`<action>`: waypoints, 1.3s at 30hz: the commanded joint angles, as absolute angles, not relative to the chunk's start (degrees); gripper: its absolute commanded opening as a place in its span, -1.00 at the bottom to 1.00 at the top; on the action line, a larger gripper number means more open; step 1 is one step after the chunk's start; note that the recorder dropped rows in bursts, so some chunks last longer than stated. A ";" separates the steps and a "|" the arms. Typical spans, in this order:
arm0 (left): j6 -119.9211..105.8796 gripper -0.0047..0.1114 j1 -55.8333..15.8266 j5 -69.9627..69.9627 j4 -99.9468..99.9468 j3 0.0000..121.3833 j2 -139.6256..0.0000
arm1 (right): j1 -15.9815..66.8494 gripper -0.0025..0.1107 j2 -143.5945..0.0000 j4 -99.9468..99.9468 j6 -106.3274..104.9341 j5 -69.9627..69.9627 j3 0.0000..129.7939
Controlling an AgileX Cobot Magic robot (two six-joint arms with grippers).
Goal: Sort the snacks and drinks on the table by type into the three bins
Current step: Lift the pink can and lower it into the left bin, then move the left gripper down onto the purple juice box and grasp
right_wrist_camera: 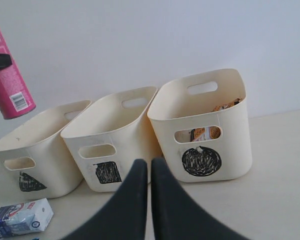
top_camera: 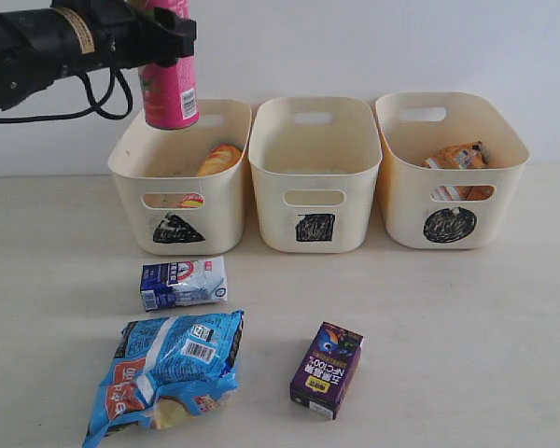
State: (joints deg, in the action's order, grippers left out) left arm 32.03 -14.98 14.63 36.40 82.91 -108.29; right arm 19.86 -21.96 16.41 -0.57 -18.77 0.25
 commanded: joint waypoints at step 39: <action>-6.51 -0.84 -16.94 -43.87 6.53 90.52 -95.01 | 19.55 -0.96 -21.81 15.94 -0.35 -17.94 0.00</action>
